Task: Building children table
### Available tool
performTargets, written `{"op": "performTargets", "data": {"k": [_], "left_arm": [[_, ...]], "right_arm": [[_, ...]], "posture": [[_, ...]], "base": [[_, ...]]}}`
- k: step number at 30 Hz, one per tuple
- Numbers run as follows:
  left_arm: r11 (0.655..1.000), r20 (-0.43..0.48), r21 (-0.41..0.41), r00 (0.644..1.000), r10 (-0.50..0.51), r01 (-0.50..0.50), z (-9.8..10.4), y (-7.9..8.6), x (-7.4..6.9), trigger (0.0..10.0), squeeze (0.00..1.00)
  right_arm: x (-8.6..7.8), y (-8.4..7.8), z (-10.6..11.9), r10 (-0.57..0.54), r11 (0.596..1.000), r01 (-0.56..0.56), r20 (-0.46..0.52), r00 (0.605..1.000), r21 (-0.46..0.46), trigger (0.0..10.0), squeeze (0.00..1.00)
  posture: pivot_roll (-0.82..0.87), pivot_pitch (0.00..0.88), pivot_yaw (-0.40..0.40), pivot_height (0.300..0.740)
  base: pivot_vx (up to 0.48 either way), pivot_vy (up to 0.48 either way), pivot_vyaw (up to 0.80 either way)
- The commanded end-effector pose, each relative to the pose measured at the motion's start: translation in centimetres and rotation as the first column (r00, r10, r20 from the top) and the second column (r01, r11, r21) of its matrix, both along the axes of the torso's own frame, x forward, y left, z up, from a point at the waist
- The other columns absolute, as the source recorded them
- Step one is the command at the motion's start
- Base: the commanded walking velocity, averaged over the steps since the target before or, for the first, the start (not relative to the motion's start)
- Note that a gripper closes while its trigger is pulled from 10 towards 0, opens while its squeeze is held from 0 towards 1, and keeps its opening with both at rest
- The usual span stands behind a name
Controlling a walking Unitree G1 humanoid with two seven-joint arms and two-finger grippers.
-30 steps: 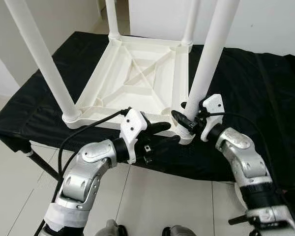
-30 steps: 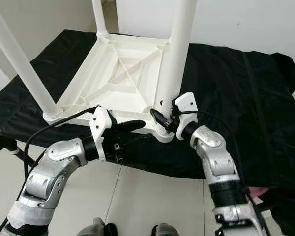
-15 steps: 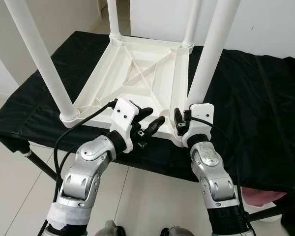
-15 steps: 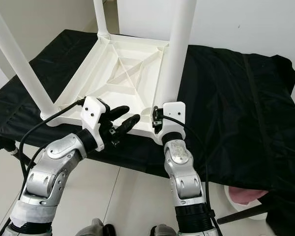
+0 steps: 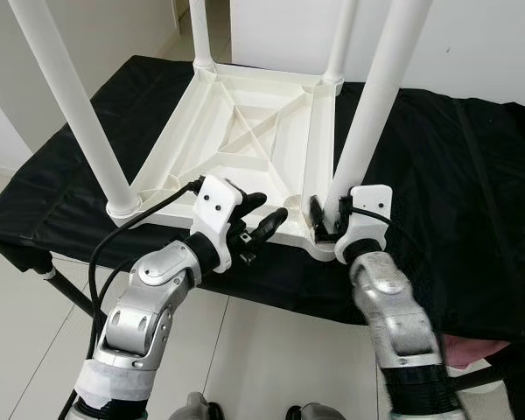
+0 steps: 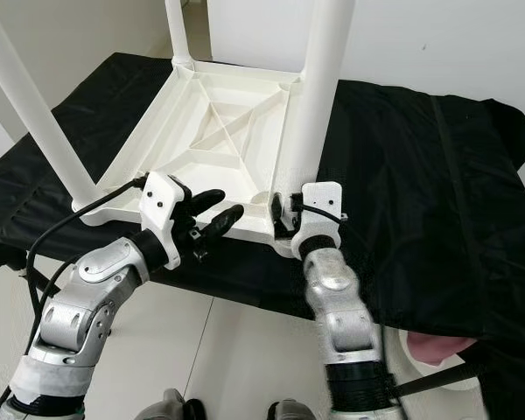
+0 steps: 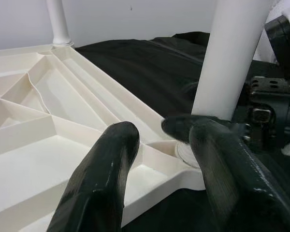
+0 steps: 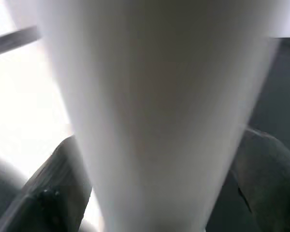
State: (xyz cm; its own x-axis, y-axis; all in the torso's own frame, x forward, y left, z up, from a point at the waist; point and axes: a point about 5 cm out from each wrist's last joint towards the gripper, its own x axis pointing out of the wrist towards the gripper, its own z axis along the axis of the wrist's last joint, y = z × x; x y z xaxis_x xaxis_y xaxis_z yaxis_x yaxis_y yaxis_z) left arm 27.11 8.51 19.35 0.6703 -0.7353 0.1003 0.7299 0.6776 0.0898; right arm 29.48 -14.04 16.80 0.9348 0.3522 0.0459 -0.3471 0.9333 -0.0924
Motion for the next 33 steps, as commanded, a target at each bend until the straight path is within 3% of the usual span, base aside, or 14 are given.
{"op": "performTargets", "data": {"k": [1, 4, 6, 8, 9, 10, 15, 16, 17, 18, 19, 28, 33], "left_arm": [[1.0, -0.009, 0.006, 1.0, 0.011, -0.011, -0.1, 0.3, -0.2, 10.0, 0.0], [1.0, -0.02, 0.008, 1.0, -0.006, 0.006, -0.3, 0.3, -0.5, 10.0, 0.0], [1.0, -0.02, 0.008, 1.0, -0.006, 0.006, -0.3, 0.3, -0.5, 10.0, 0.0], [0.997, -0.039, 0.031, 0.997, -0.068, 0.069, -0.8, 0.1, -1.4, 10.0, 0.0], [0.997, -0.039, 0.031, 0.997, -0.068, 0.069, -0.8, 0.1, -1.4, 10.0, 0.0], [0.988, -0.069, 0.041, 0.987, -0.146, 0.149, -1.3, -0.3, -2.3, 10.0, 0.0], [0.971, -0.073, 0.071, 0.972, -0.222, 0.227, -1.6, -0.7, -3.2, 10.0, 0.0], [0.967, -0.08, 0.084, 0.969, -0.232, 0.239, -1.8, -0.8, -3.4, 10.0, 0.0], [0.964, -0.087, 0.096, 0.966, -0.242, 0.25, -2.0, -0.8, -3.5, 10.0, 0.0], [0.962, -0.093, 0.102, 0.965, -0.246, 0.255, -2.1, -0.9, -3.6, 10.0, 0.0], [0.961, -0.095, 0.103, 0.964, -0.246, 0.256, -2.2, -0.9, -3.7, 10.0, 0.0], [0.965, -0.096, 0.102, 0.968, -0.231, 0.24, -2.2, -0.9, -3.7, 10.0, 0.0], [0.967, -0.099, 0.108, 0.97, -0.221, 0.231, -2.2, -0.9, -3.6, 10.0, 0.0]], "right_arm": [[-0.2, 0.3, -0.2, 0.084, 0.996, -0.084, -0.008, 0.996, 0.023, 10.0, 0.0], [-0.1, -0.1, -0.2, 0.207, 0.978, -0.207, -0.008, 0.978, -0.035, 10.0, 0.0], [-0.1, -0.1, -0.2, 0.207, 0.978, -0.207, -0.008, 0.978, -0.035, 10.0, 0.0], [0.3, -0.4, -0.3, 0.31, 0.945, -0.31, -0.018, 0.951, -0.105, 10.0, 0.0], [0.3, -0.4, -0.3, 0.31, 0.945, -0.31, -0.018, 0.951, -0.105, 10.0, 0.0], [0.9, -0.3, -0.4, 0.381, 0.912, -0.381, -0.028, 0.924, -0.15, 10.0, 0.0], [2.0, -0.3, -0.3, 0.415, 0.891, -0.414, -0.033, 0.909, -0.184, 10.0, 0.0], [2.2, -0.3, -0.3, 0.427, 0.885, -0.426, -0.039, 0.903, -0.188, 8.4, 0.0], [2.6, -0.5, -0.4, 0.424, 0.884, -0.425, -0.048, 0.904, -0.194, 3.8, 0.0], [2.8, -0.6, -0.5, 0.425, 0.883, -0.427, -0.055, 0.904, -0.196, 3.8, 0.0], [2.9, -0.9, -0.7, 0.424, 0.88, -0.429, -0.07, 0.903, -0.205, 0.0, 0.0], [2.9, -1.6, -1.3, 0.424, 0.882, -0.433, -0.086, 0.901, -0.188, 0.0, 0.0], [2.9, -1.9, -1.3, 0.335, 0.928, -0.339, -0.055, 0.941, -0.154, 0.0, 0.0]], "posture": [[-0.09, 0.077, 0.024, 0.74], [-0.08, 0.073, 0.027, 0.74], [-0.08, 0.073, 0.027, 0.74], [-0.08, 0.069, 0.029, 0.74], [-0.08, 0.069, 0.029, 0.74], [-0.08, 0.064, 0.03, 0.74], [-0.07, 0.056, 0.029, 0.74], [-0.07, 0.052, 0.025, 0.74], [-0.07, 0.051, 0.024, 0.74], [-0.07, 0.051, 0.024, 0.74], [-0.07, 0.048, 0.021, 0.74], [-0.07, 0.048, 0.015, 0.74], [-0.07, 0.048, 0.015, 0.74]], "base": [[0.0, 0.0, 0.0], [0.0, 0.0, 0.0], [0.0, 0.0, 0.0], [0.0, 0.0, 0.0], [0.0, 0.0, 0.0], [0.0, 0.0, 0.0], [0.0, 0.0, 0.0], [0.0, 0.0, 0.0], [0.0, 0.0, 0.0], [0.0, 0.0, 0.0], [0.0, 0.0, 0.0], [0.0, 0.0, 0.0], [0.0, 0.0, 0.0]]}}
